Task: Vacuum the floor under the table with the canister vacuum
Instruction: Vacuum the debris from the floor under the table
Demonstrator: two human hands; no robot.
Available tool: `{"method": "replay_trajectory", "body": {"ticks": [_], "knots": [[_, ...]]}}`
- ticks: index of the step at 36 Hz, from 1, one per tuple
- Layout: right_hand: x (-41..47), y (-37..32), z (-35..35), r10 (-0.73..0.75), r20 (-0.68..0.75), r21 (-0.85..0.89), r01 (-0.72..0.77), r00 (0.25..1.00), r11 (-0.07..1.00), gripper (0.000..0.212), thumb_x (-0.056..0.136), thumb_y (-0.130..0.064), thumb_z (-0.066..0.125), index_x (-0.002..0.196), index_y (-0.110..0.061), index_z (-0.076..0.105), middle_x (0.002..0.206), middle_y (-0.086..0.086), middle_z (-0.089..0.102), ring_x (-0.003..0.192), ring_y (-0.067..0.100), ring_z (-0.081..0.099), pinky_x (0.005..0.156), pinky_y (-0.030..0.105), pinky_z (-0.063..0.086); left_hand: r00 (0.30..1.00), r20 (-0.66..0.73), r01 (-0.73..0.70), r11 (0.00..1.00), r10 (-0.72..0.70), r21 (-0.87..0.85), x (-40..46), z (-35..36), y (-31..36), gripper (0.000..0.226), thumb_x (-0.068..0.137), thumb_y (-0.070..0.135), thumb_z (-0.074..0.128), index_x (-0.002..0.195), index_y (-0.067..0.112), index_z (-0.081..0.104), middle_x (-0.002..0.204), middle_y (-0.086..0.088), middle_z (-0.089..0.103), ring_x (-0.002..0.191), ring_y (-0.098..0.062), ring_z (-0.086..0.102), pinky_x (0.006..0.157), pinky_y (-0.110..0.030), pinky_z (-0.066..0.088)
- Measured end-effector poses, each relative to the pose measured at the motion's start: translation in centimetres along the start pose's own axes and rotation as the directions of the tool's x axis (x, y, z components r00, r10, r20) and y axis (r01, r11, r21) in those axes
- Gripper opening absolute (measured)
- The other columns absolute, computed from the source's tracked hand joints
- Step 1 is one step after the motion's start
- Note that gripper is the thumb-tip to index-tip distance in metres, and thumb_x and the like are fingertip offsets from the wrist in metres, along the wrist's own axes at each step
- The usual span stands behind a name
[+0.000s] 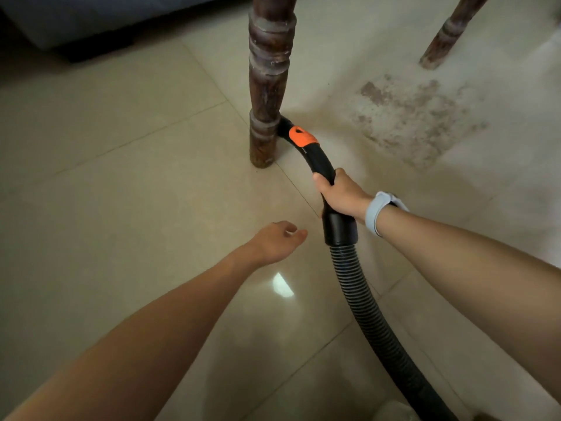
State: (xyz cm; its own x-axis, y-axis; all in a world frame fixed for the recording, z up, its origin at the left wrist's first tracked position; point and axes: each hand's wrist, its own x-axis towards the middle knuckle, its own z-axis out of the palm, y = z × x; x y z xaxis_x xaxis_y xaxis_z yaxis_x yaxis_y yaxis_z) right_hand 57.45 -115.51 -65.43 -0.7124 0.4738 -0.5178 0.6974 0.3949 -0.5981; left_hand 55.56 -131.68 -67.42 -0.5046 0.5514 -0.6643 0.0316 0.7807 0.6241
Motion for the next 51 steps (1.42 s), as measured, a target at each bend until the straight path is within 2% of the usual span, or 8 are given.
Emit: {"method": "replay_trajectory", "body": {"ticks": [7, 13, 17, 23, 33, 42, 45, 51], "knots": [[1.8, 1.5, 2.1, -0.090, 0.008, 0.027, 0.090, 0.996, 0.996, 0.042, 0.099, -0.042, 0.040, 0.120, -0.006, 0.037, 0.084, 0.005, 0.051, 0.080, 0.027, 0.054, 0.069, 0.032, 0.038, 1.000, 0.008, 0.029, 0.993, -0.028, -0.113, 1.0, 2.4, 1.8, 0.063, 0.097, 0.045, 0.043, 0.148, 0.011, 0.026, 0.140, -0.009, 0.048, 0.126, -0.024, 0.048, 0.096, -0.027, 0.037], [1.7, 2.3, 2.9, -0.007, 0.195, 0.297, -0.052, 0.981, 0.953, 0.029, 0.094, -0.043, 0.052, 0.103, -0.017, 0.043, 0.097, 0.011, 0.058, 0.093, 0.029, 0.063, 0.087, 0.042, 0.051, 0.986, -0.129, 0.057, 0.931, -0.110, -0.361, 0.3, 5.3, 0.9, 0.055, 0.100, 0.039, 0.039, 0.147, 0.012, 0.027, 0.134, -0.010, 0.052, 0.119, -0.027, 0.053, 0.093, -0.035, 0.043], [1.5, 2.0, 2.3, -0.022, 0.287, 0.490, -0.127, 0.958, 0.862, 0.021, 0.097, -0.036, 0.050, 0.094, -0.017, 0.045, 0.083, 0.009, 0.058, 0.074, 0.023, 0.061, 0.074, 0.038, 0.052, 0.976, -0.200, -0.008, 0.913, -0.081, -0.407, 0.1, 7.1, 0.5, 0.050, 0.100, 0.040, 0.039, 0.142, 0.012, 0.035, 0.130, -0.008, 0.054, 0.117, -0.022, 0.054, 0.091, -0.029, 0.041], [2.3, 2.2, 1.1, -0.056, 0.371, 0.628, -0.206, 0.927, 0.751, 0.020, 0.097, -0.034, 0.052, 0.099, -0.015, 0.053, 0.088, 0.007, 0.066, 0.077, 0.021, 0.065, 0.068, 0.032, 0.051, 0.934, -0.347, -0.132, 0.819, -0.086, -0.559, 1.0, 9.2, 2.2, 0.050, 0.097, 0.041, 0.044, 0.135, 0.008, 0.036, 0.115, -0.004, 0.055, 0.108, -0.019, 0.055, 0.092, -0.030, 0.043], [2.4, 2.1, 0.1, -0.027, 0.167, 0.594, -0.079, 0.986, 0.801, 0.020, 0.097, -0.028, 0.053, 0.092, -0.009, 0.052, 0.073, 0.005, 0.057, 0.061, 0.017, 0.058, 0.067, 0.032, 0.050, 0.884, -0.453, -0.250, 0.704, -0.115, -0.665, 2.5, 11.2, 4.7, 0.031, 0.097, 0.038, 0.046, 0.114, 0.013, 0.037, 0.087, 0.009, 0.051, 0.076, -0.003, 0.052, 0.065, -0.018, 0.044], [3.0, 2.4, -1.6, 0.053, 0.020, 0.573, -0.055, 0.998, 0.817, 0.022, 0.096, -0.029, 0.053, 0.100, -0.009, 0.051, 0.072, 0.004, 0.056, 0.059, 0.016, 0.056, 0.058, 0.027, 0.048, 0.905, -0.419, -0.239, 0.726, -0.075, -0.645, 3.4, 11.0, 6.4, 0.033, 0.096, 0.044, 0.045, 0.111, 0.014, 0.038, 0.087, 0.007, 0.054, 0.079, -0.010, 0.055, 0.075, -0.028, 0.047], [3.2, 2.8, -2.0, 0.082, 0.017, 0.595, -0.076, 0.996, 0.800, 0.022, 0.095, -0.029, 0.055, 0.102, -0.009, 0.051, 0.077, 0.005, 0.055, 0.060, 0.016, 0.057, 0.057, 0.026, 0.049, 0.912, -0.401, -0.227, 0.712, -0.084, -0.664, 3.6, 11.4, 6.5, 0.036, 0.095, 0.047, 0.048, 0.112, 0.017, 0.038, 0.094, -0.001, 0.059, 0.091, -0.024, 0.061, 0.086, -0.041, 0.051], [3.4, 3.1, -2.9, 0.103, 0.167, 0.615, -0.185, 0.981, 0.767, 0.024, 0.090, -0.027, 0.062, 0.103, -0.009, 0.053, 0.079, 0.006, 0.056, 0.064, 0.020, 0.060, 0.061, 0.029, 0.050, 0.925, -0.378, -0.252, 0.678, -0.041, -0.690, 3.0, 12.0, 6.2, 0.048, 0.091, 0.034, 0.060, 0.127, 0.015, 0.035, 0.096, 0.003, 0.056, 0.082, -0.020, 0.060, 0.085, -0.044, 0.054]]}}
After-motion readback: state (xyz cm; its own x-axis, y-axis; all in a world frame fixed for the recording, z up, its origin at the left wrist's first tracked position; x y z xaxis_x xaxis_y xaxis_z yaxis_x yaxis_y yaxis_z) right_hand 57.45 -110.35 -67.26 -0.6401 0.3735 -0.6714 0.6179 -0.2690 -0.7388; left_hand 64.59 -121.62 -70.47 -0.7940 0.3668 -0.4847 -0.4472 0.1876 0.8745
